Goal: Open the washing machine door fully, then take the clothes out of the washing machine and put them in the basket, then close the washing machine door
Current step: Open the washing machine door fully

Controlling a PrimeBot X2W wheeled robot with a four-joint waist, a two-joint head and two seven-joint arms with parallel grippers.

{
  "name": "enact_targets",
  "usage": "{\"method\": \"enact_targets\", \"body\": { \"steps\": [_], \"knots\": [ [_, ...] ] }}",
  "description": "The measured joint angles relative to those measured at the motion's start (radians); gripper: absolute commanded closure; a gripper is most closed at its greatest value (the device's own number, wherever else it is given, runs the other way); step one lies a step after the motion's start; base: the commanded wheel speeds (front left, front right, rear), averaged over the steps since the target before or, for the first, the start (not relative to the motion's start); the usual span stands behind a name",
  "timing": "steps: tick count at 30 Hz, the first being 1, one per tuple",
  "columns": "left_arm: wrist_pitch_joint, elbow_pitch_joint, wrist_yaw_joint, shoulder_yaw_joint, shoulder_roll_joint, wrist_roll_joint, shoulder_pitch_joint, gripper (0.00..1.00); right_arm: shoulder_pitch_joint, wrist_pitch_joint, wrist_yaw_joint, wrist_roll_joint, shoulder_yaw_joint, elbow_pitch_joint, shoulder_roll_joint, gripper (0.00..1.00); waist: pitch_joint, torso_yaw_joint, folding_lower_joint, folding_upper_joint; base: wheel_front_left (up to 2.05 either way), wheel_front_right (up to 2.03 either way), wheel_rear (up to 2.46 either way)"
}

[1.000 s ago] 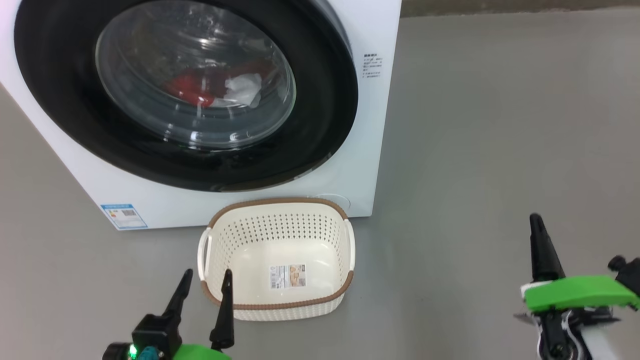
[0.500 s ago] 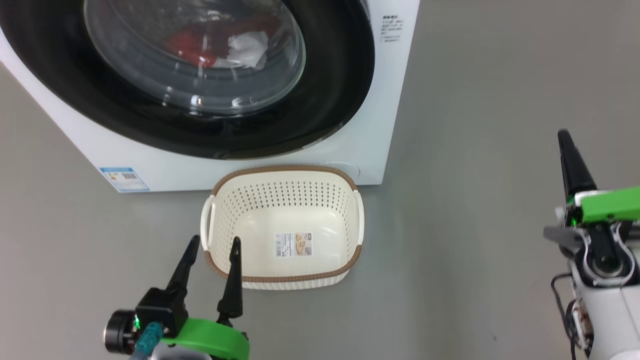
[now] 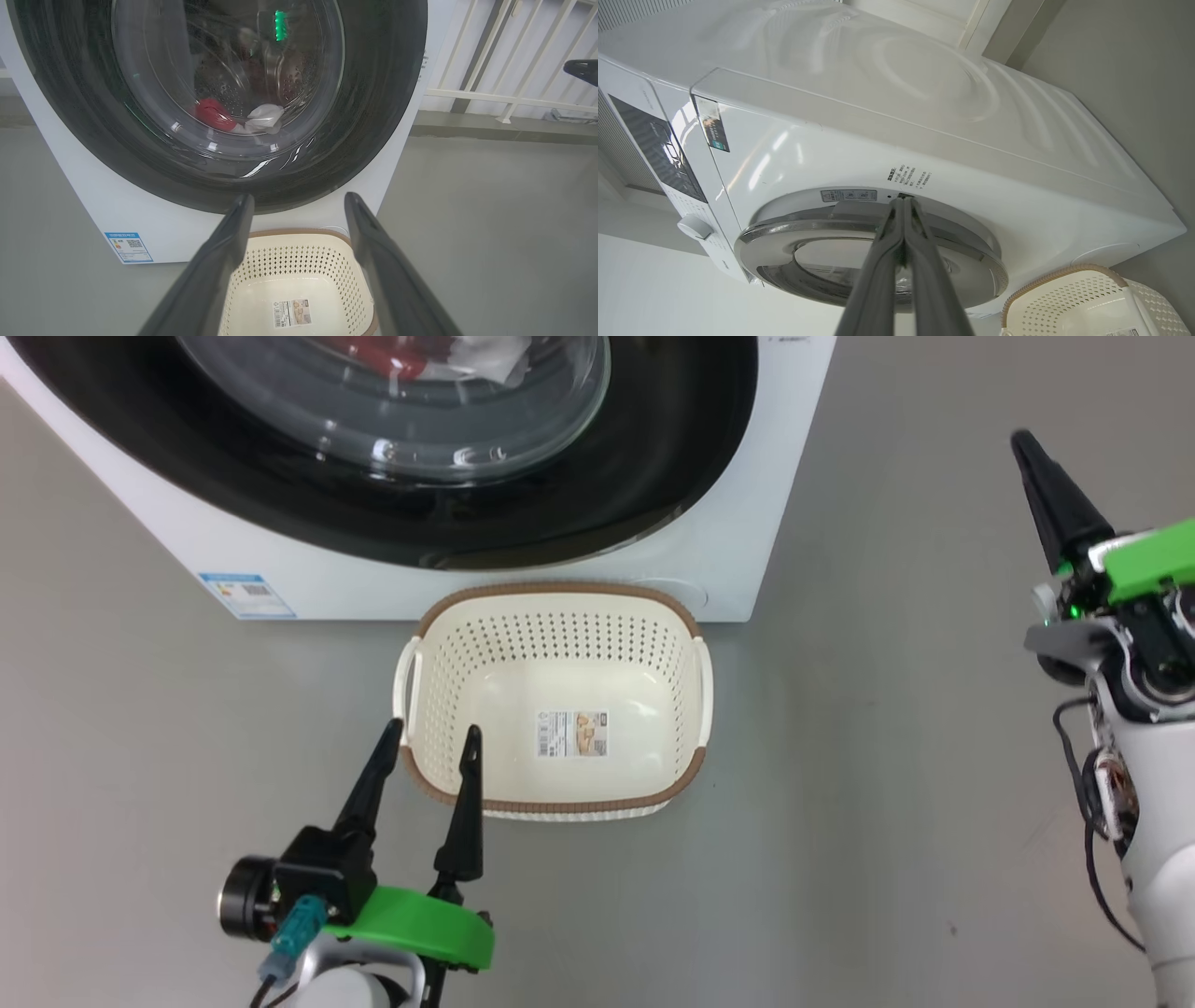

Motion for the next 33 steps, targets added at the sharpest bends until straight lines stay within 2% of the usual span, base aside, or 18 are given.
{"method": "enact_targets", "body": {
  "steps": [16,33],
  "knots": [
    [0.000,-0.024,0.026,-0.083,0.000,-0.033,-0.099,0.00,-0.299,0.160,0.000,0.029,0.065,0.168,-0.009,1.00,0.110,0.062,0.0000,0.0000,0.00,0.00,0.00],
    [-0.004,-0.061,0.055,-0.155,-0.002,-0.070,-0.146,0.00,-0.495,0.210,0.000,0.010,0.116,0.273,-0.012,1.00,0.198,0.146,0.0000,0.0000,0.00,0.00,0.00]
  ]
}}
